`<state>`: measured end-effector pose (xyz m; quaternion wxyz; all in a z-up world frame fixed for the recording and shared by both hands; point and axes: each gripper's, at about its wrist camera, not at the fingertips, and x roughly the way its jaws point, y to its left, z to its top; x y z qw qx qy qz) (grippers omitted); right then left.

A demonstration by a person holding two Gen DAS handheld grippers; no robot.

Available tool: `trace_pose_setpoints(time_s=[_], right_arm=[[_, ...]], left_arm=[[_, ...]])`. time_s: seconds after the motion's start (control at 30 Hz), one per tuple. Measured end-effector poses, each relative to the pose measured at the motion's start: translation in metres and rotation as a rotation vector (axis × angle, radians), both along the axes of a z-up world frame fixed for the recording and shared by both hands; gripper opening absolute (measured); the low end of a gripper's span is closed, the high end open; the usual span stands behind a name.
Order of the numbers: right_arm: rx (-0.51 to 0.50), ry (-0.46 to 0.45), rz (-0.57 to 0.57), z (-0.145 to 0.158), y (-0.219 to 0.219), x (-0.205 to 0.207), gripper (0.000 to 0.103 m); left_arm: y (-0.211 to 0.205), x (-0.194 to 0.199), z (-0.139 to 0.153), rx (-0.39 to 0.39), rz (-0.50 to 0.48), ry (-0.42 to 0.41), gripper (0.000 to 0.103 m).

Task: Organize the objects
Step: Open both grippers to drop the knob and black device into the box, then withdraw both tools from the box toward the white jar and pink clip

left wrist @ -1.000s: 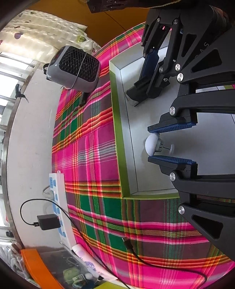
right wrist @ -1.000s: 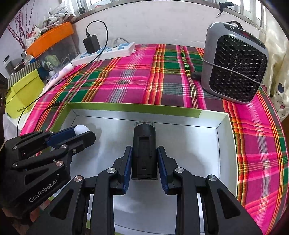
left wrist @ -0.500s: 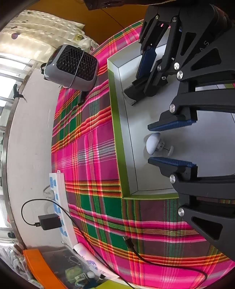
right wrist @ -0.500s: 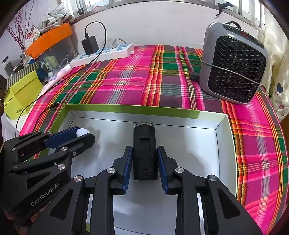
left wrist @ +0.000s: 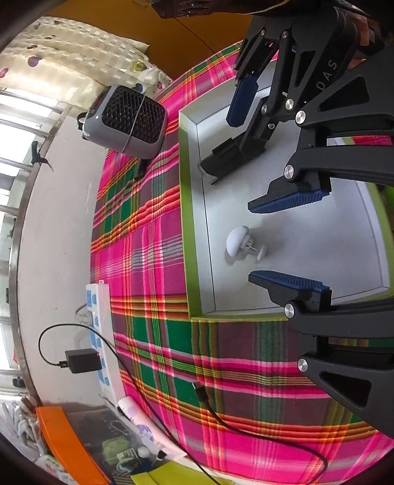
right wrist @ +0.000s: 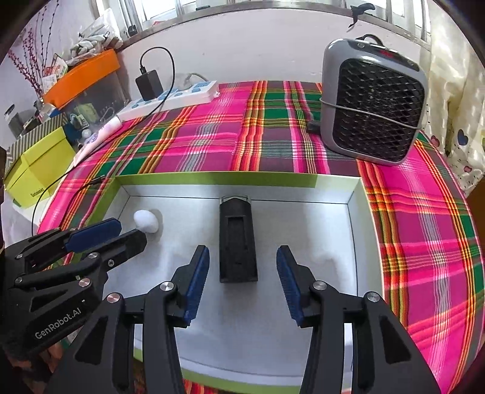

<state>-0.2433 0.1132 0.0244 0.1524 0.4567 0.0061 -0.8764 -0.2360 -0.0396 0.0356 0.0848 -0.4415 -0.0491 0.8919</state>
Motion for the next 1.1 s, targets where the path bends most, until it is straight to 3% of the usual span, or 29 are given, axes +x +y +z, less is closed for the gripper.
trace_pose_setpoints(time_s=[0.7,1.1], right_arm=[[-0.04,0.098,-0.002,0.026,0.017,0.067,0.047],[-0.032,0.161,0.014,0.03,0.031,0.108,0.047]], left_arm=[[-0.009,0.074,0.023,-0.016,0.017,0.089,0.039],[-0.022,0.115,0.019,0.04,0.037,0.099,0.039]])
